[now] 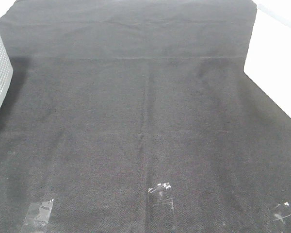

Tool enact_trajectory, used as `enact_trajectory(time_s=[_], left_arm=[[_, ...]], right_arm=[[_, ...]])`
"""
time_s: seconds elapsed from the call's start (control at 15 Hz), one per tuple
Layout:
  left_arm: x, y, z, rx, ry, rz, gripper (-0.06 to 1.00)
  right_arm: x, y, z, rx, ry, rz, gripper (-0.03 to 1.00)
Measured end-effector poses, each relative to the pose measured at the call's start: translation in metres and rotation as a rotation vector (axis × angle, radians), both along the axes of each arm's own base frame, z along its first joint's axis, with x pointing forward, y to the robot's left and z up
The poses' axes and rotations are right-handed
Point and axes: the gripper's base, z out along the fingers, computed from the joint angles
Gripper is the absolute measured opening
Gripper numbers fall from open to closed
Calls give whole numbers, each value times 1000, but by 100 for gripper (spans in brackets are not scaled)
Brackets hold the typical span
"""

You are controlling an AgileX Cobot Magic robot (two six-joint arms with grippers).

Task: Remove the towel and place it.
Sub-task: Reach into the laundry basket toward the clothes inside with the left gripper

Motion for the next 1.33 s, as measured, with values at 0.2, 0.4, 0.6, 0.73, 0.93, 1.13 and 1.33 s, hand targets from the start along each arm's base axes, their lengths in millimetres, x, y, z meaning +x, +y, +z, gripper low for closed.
enact_trajectory(time_s=[0.2,0.4,0.6,0.73,0.93,1.13,1.33], left_arm=[[0,0,0,0,0,0,66],[0,0,0,0,0,0,66],[0,0,0,0,0,0,66],[0,0,0,0,0,0,66],[0,0,0,0,0,0,66],[0,0,0,0,0,0,66],[0,0,0,0,0,0,66]], right_arm=[[0,0,0,0,0,0,69],[0,0,0,0,0,0,69],[0,0,0,0,0,0,69],[0,0,0,0,0,0,69],[0,0,0,0,0,0,69],[0,0,0,0,0,0,69],[0,0,0,0,0,0,69]])
